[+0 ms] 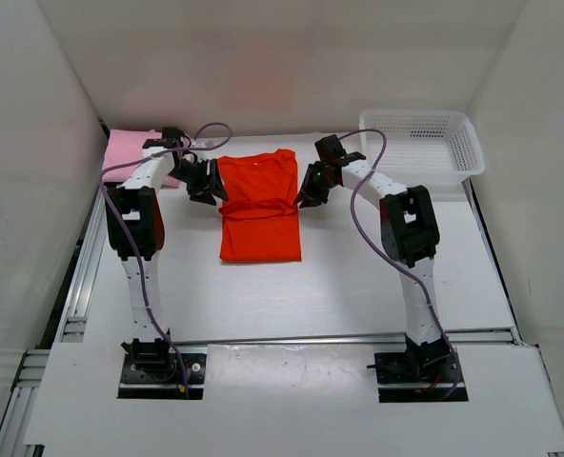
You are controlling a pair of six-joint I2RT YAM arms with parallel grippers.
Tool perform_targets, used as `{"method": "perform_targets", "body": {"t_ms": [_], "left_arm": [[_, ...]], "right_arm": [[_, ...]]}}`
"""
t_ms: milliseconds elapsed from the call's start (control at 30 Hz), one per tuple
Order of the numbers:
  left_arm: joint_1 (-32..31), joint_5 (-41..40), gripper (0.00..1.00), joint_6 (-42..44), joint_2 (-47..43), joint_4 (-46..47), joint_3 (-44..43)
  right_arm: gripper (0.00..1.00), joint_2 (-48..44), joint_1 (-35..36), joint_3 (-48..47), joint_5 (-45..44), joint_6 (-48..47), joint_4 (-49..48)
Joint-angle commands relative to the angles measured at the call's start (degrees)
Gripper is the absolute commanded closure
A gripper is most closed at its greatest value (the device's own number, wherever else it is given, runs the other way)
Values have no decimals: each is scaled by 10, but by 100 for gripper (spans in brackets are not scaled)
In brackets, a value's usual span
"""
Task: Fold and stack the t-shirts
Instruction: Fold the folded rectangular tshirt in 1/3 of the way
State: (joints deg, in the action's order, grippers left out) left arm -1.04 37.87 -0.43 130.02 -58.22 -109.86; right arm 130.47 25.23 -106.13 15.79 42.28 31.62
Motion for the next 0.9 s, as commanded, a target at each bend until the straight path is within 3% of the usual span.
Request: {"method": "perform_targets", "body": {"t_ms": [0, 167, 300, 400, 633, 867], "left_arm": [[19, 5, 36, 4, -18, 11, -66], [45, -51, 35, 4, -71, 30, -41], [57, -87, 36, 4, -112, 35, 27], [57, -107, 36, 4, -133, 42, 90], [81, -107, 37, 4, -158, 49, 165], [81, -107, 37, 4, -194, 60, 211]], "right_arm": [[69, -31, -14, -29, -26, 1, 0], [69, -103, 57, 8, -135, -104, -13], [87, -104, 141, 29, -165, -138, -13], [96, -70, 175, 19, -165, -143, -18], [99, 16, 196, -71, -212, -130, -18], [99, 44, 196, -94, -225, -106, -18]]}}
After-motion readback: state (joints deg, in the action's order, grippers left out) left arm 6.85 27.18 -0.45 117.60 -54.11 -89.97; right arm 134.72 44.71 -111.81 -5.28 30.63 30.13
